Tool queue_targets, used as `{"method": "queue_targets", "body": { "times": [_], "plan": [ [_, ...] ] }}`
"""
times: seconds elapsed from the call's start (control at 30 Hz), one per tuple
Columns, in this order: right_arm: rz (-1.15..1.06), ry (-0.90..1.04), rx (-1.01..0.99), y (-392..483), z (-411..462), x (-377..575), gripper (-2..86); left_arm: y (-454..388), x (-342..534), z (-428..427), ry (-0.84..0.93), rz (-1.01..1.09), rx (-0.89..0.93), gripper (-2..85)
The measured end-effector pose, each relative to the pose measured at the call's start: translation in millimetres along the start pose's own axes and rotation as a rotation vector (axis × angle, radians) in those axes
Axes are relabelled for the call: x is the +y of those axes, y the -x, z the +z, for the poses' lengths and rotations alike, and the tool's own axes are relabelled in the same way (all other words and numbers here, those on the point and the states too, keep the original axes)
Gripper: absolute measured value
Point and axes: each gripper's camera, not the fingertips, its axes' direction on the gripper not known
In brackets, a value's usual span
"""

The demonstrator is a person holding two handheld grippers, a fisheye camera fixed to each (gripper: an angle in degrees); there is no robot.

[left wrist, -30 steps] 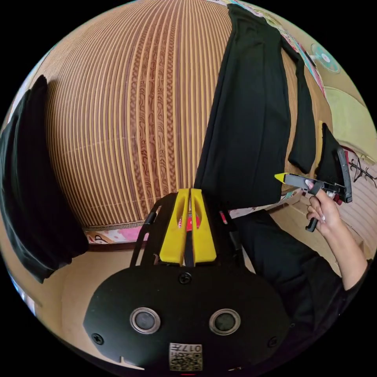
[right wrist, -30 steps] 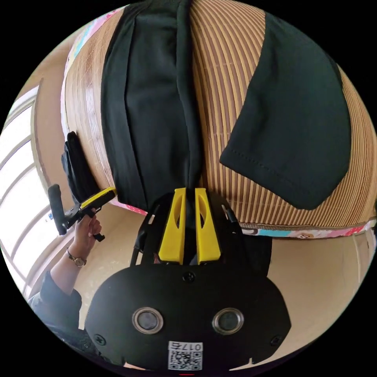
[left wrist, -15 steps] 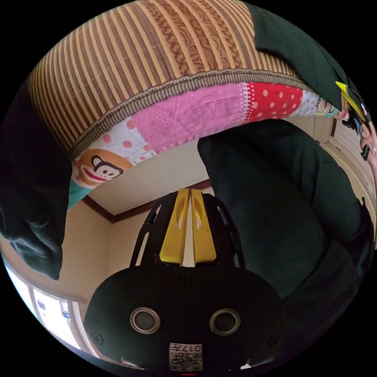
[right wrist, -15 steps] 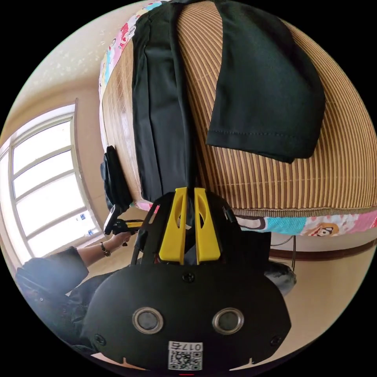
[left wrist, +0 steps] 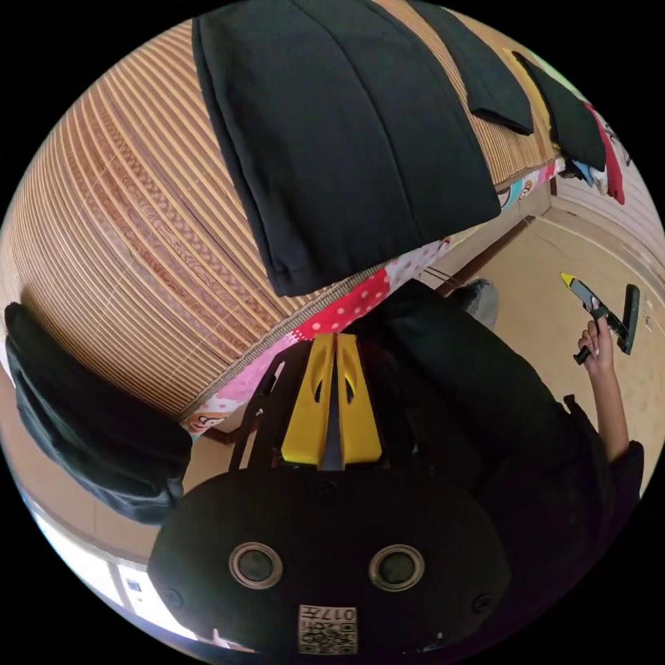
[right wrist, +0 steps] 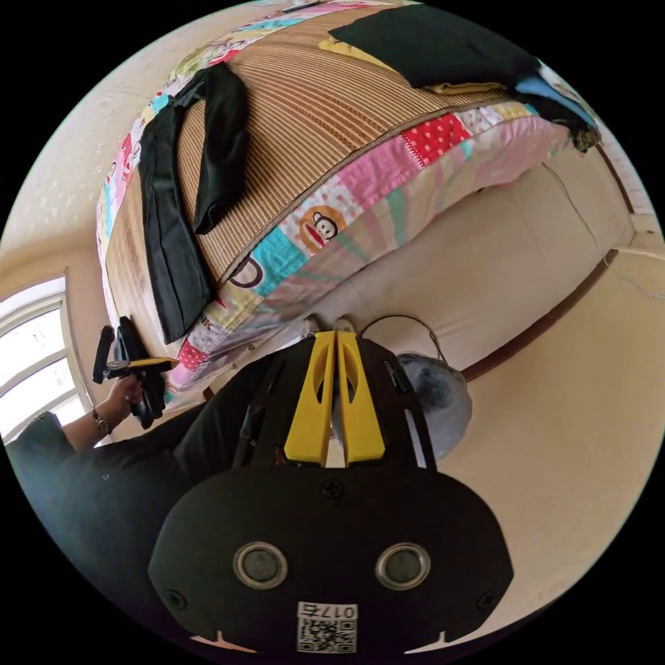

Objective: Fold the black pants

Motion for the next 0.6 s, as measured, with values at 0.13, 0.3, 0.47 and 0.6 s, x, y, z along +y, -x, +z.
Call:
{"method": "queue_targets", "body": {
  "times": [0.13,0.3,0.47,0.6],
  "plan": [
    [0.174,-0.019,-0.061,-30.6,1.8,49.1,0.2,6.7,8.3,2.4,0.0,-0.005,0.028,-0.6],
    [0.287,-0.107,-0.088,-43.8,-14.1,82.6,0.2,20.0,26.3,32.6,0.075,0.042,-0.033,-0.6],
    [0.228,-0.156,-0.018,-40.1,-46.0,97.0,0.3,44.3,38.0,54.0,0.138,0.024,-0.055,-0.5],
    [0.162,-0.167,0.124,-37.9,-69.2,106.9,0.3,54.4,20.3,54.0,0.154,0.004,-0.067,-0.4]
  ]
}}
